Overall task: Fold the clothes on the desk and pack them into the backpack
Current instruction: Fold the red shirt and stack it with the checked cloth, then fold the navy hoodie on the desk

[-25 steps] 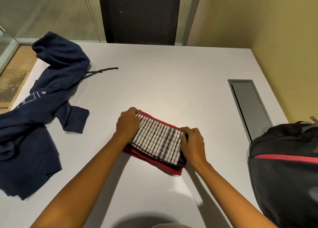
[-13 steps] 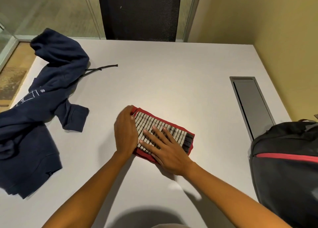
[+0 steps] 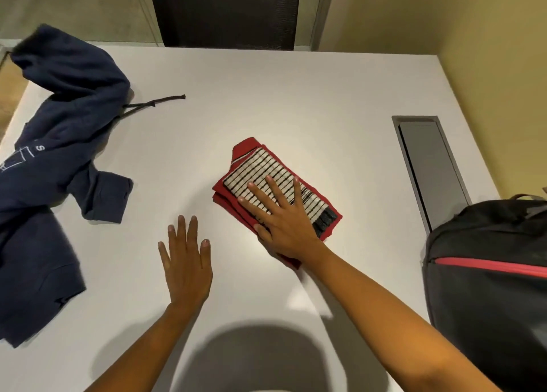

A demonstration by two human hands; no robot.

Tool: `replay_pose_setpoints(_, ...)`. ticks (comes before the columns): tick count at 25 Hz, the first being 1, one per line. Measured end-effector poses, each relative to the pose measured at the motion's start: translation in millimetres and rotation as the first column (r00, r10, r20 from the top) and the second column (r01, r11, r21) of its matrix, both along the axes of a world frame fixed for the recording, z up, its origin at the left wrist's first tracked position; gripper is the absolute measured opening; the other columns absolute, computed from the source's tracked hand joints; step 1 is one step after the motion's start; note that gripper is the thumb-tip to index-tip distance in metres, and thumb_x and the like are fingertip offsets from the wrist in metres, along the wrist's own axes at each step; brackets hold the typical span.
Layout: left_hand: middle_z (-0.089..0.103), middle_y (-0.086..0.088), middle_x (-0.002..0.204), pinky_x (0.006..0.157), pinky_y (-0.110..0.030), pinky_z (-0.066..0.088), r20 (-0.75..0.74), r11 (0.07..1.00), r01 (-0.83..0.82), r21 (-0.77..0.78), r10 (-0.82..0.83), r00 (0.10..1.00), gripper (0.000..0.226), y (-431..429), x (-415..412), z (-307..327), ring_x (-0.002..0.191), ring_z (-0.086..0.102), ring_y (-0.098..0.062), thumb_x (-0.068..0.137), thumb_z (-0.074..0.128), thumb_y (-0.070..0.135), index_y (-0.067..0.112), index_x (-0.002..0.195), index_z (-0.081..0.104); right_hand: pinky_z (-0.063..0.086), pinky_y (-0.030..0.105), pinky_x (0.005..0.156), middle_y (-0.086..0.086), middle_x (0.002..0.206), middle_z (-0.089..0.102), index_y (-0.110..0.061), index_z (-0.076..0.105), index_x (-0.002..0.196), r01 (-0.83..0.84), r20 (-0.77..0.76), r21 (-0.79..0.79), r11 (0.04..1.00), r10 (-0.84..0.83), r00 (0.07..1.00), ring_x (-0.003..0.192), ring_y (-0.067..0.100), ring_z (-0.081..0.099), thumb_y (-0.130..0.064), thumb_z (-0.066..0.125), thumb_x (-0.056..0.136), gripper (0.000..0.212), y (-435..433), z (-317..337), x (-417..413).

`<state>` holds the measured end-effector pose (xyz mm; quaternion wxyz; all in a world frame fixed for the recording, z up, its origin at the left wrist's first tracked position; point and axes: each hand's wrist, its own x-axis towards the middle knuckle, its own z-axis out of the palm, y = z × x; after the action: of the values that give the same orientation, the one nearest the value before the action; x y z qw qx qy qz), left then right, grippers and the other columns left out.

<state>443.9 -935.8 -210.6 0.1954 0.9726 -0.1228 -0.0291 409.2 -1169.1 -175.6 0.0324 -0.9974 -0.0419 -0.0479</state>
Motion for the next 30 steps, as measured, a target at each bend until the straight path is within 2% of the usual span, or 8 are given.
replay_pose_setpoints(2, 0.015, -0.008, 0.16, 0.118, -0.054, 0.008, 0.021, 0.995, 0.023, 0.102, -0.025, 0.999, 0.066, -1, -1, -4, 0.148, 0.012, -0.03, 0.099, 0.005, 0.051, 0.016, 0.152, 0.022, 0.008, 0.073, 0.108, -0.003, 0.162, 0.017, -0.035, 0.025, 0.152, 0.121, 0.006, -0.015, 0.992, -0.121, 0.993, 0.15, 0.032, 0.005, -0.044, 0.039, 0.098, 0.057, -25, -2, 9)
replay_pose_setpoints(5, 0.015, -0.01, 0.16, 0.118, -0.054, 0.011, 0.032, 0.986, 0.028, 0.164, -0.034, 0.999, 0.066, -1, -1, -7, 0.147, 0.013, -0.032, 0.099, 0.005, 0.049, 0.013, 0.153, 0.02, 0.004, 0.073, 0.108, -0.003, 0.162, 0.016, -0.035, 0.023, 0.153, 0.276, -0.023, -0.081, 0.958, -0.279, 0.96, 0.149, 0.034, 0.006, -0.047, 0.035, 0.098, 0.057, -76, -6, 15)
replay_pose_setpoints(8, 0.015, -0.01, 0.16, 0.118, -0.052, 0.009, 0.065, 0.987, 0.031, 0.16, -0.042, 0.997, 0.062, -1, -2, -7, 0.147, 0.013, -0.031, 0.1, 0.011, 0.045, 0.013, 0.153, 0.02, 0.003, 0.074, 0.108, -0.001, 0.162, 0.015, -0.035, 0.019, 0.153, 0.42, -0.03, -0.105, 0.901, -0.425, 0.905, 0.149, 0.034, 0.007, -0.047, 0.032, 0.098, 0.058, -127, -10, 9)
replay_pose_setpoints(12, 0.016, -0.01, 0.16, 0.119, -0.051, 0.007, 0.102, 0.99, 0.033, 0.138, -0.048, 0.994, 0.059, -1, -2, -8, 0.147, 0.012, -0.031, 0.101, 0.017, 0.04, 0.012, 0.152, 0.021, -0.005, 0.073, 0.108, -0.004, 0.163, 0.003, -0.038, 0.007, 0.154, 0.565, -0.078, -0.129, 0.815, -0.576, 0.814, 0.15, 0.032, -0.003, -0.05, 0.022, 0.097, 0.06, -181, -5, -7)
replay_pose_setpoints(17, 0.017, -0.01, 0.16, 0.119, -0.052, 0.009, 0.111, 0.989, 0.029, 0.144, -0.045, 0.993, 0.06, -2, -1, -8, 0.147, 0.013, -0.031, 0.101, 0.014, 0.043, 0.013, 0.152, 0.022, -0.009, 0.072, 0.106, -0.004, 0.163, -0.005, -0.039, -0.004, 0.153, 0.7, -0.127, -0.141, 0.7, -0.714, 0.689, 0.148, 0.032, -0.012, -0.049, 0.026, 0.101, 0.061, -210, 0, -29)
replay_pose_setpoints(23, 0.017, -0.01, 0.16, 0.119, -0.052, 0.008, 0.121, 0.992, 0.029, 0.125, -0.044, 0.992, 0.061, -2, -1, -9, 0.148, 0.012, -0.03, 0.1, 0.016, 0.045, 0.014, 0.152, 0.023, -0.007, 0.071, 0.108, 0.0, 0.163, -0.008, -0.036, -0.004, 0.154, 0.694, -0.209, -0.159, 0.702, -0.711, 0.671, 0.148, 0.032, -0.013, -0.051, 0.023, 0.101, 0.061, -207, 7, -26)
replay_pose_setpoints(27, 0.023, -0.01, 0.158, 0.119, -0.048, 0.003, 0.083, 0.998, 0.018, 0.054, -0.022, 0.996, 0.057, -2, 0, -6, 0.147, 0.015, -0.029, 0.102, 0.018, 0.042, 0.014, 0.149, 0.03, -0.002, 0.06, 0.116, 0.014, 0.162, 0.01, -0.021, 0.021, 0.154, 0.637, -0.015, 0.0, 0.771, -0.637, 0.77, 0.149, 0.036, -0.002, -0.042, 0.031, 0.095, 0.063, -160, 19, -37)
replay_pose_setpoints(30, 0.041, -0.004, 0.149, 0.12, -0.042, 0.007, -0.006, 0.979, -0.017, -0.201, 0.016, 1.0, 0.035, 0, -2, 3, 0.143, 0.027, -0.025, 0.102, 0.036, 0.02, 0.015, 0.133, 0.051, 0.003, 0.052, 0.12, 0.017, 0.159, 0.02, -0.013, 0.038, 0.145, 0.527, 0.115, 0.112, 0.842, -0.538, 0.835, 0.149, 0.034, 0.007, -0.029, 0.04, 0.095, 0.052, -89, 25, -45)
